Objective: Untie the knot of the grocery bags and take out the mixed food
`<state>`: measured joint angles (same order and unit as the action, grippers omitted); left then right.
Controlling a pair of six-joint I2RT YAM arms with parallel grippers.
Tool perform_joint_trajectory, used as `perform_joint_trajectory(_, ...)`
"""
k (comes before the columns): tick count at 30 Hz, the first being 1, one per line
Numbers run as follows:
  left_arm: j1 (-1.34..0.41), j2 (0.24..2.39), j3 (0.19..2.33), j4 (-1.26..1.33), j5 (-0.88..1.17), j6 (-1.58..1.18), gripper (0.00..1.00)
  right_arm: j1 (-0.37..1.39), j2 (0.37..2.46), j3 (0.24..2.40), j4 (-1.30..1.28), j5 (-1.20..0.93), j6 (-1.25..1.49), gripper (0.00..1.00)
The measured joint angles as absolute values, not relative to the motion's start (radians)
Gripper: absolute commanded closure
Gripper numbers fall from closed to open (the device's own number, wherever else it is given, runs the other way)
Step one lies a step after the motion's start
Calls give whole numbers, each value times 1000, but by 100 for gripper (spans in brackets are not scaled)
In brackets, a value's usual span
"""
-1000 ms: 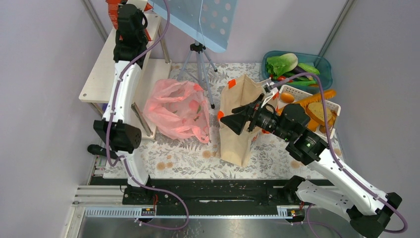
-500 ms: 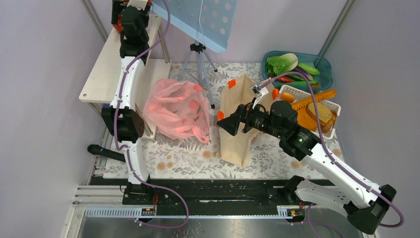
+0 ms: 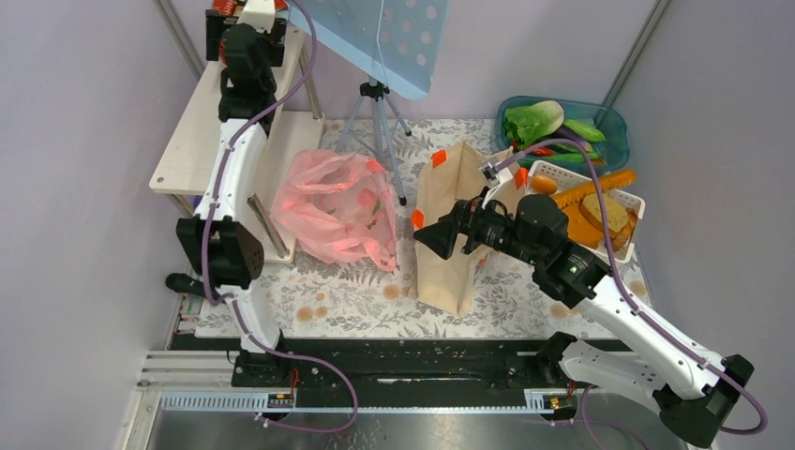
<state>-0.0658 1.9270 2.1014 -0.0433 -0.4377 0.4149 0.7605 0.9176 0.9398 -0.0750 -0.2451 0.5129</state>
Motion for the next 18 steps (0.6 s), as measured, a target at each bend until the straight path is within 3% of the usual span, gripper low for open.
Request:
perform_joint_trajectory(7, -66, 1738, 2030, -105, -288, 299, 1, 760, 878, 919, -97, -216, 513, 1)
perform_joint_trajectory(13, -66, 1602, 2038, -234, -169, 206, 1, 761, 851, 932, -244, -59, 508, 1)
perform_joint_trajectory(18, -74, 1393, 1830, -301, -76, 29, 1, 761, 797, 936, -372, 128, 485, 0)
